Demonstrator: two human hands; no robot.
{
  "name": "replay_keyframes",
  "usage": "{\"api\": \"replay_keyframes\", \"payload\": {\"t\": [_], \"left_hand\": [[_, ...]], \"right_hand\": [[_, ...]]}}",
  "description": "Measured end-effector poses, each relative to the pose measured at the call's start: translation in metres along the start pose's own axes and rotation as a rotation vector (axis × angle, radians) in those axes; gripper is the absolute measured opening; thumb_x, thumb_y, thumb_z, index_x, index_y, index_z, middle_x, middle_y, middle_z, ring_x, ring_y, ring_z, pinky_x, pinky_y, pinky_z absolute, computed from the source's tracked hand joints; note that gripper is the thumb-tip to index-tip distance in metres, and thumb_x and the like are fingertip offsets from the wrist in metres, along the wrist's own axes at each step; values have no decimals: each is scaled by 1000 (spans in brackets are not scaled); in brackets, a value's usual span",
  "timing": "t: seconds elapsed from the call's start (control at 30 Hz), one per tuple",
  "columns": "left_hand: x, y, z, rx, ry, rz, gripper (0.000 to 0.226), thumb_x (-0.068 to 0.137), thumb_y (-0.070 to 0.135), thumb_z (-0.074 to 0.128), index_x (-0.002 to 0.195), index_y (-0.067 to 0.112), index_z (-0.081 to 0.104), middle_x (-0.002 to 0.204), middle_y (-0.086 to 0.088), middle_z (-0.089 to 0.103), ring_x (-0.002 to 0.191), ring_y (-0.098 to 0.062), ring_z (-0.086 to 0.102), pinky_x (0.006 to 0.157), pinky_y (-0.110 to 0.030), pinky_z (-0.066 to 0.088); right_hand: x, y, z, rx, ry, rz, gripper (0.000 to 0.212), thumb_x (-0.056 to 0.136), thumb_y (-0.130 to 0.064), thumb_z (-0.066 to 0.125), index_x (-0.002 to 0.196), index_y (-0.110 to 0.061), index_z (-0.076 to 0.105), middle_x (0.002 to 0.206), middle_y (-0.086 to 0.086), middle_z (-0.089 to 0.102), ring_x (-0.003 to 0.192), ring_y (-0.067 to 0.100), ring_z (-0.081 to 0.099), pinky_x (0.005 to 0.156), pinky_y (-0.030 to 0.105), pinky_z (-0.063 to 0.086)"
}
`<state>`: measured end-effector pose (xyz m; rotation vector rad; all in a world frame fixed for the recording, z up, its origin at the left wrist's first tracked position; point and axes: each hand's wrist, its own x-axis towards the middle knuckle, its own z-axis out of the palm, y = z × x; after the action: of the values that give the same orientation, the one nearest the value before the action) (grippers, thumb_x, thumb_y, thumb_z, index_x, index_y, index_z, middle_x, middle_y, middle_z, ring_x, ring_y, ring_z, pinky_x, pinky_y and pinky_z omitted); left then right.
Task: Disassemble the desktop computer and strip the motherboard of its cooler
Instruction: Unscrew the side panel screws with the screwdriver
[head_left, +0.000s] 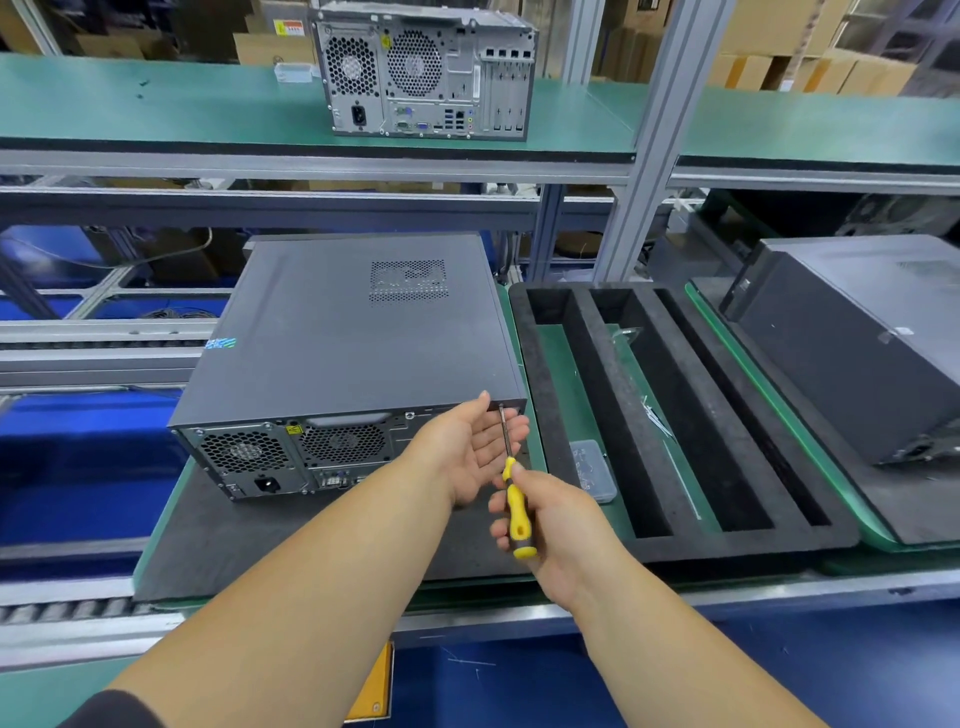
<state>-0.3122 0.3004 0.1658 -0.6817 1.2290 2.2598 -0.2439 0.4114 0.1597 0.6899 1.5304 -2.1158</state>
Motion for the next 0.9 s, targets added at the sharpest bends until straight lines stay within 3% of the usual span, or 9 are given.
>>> {"api": "replay_keyframes", "payload": {"t": [0.2, 0.3, 0.37, 0.53, 0.7, 0.9], "left_hand": [[4, -1, 2, 20, 30, 12, 36, 99, 35, 51, 98, 4, 69, 86, -8, 76, 72, -13, 73, 63, -24, 55], [5, -2, 2, 27, 46, 25, 36, 98, 35, 53, 100, 3, 69, 90, -8, 76, 78, -14, 74, 66, -25, 56], [5, -1, 1, 33, 47, 25, 35, 98, 34, 53, 101, 3, 70, 91, -8, 76, 79, -14, 74, 67, -25, 56], [5, -2, 1, 25, 43, 28, 34, 99, 33, 53, 98, 3, 69, 90, -9, 76, 82, -15, 73, 72, -26, 55], [5, -2, 2, 13, 33, 29, 34, 99, 32, 53, 98, 2, 68, 89, -10, 76, 82, -14, 72, 75, -26, 56], [6, -1, 2, 21, 33, 8, 33, 98, 33, 54, 96, 3, 69, 87, -8, 76, 74, -13, 73, 67, -24, 55]], "right_hand": [[2, 3, 3, 68, -32, 3, 15, 93, -23, 65, 98, -10, 60, 61, 2, 53, 47, 11, 46, 44, 22, 39], [-1, -1, 2, 178, -78, 83, 34, 100, -34, 48, 98, -4, 63, 64, 8, 56, 47, 13, 48, 43, 23, 40], [-1, -2, 0, 189, -89, 86, 37, 102, -30, 43, 105, 0, 64, 68, 12, 60, 48, 15, 51, 45, 24, 43], [-2, 0, -1, 124, -49, 34, 28, 99, -28, 56, 100, -3, 69, 72, 10, 67, 54, 16, 62, 48, 27, 50], [0, 6, 1, 80, -68, -20, 16, 97, -26, 59, 99, -10, 59, 68, 5, 59, 46, 11, 46, 42, 22, 40], [-3, 0, 3, 45, -18, 39, 44, 99, -44, 51, 96, -2, 64, 67, 12, 62, 46, 14, 50, 43, 23, 42]]}}
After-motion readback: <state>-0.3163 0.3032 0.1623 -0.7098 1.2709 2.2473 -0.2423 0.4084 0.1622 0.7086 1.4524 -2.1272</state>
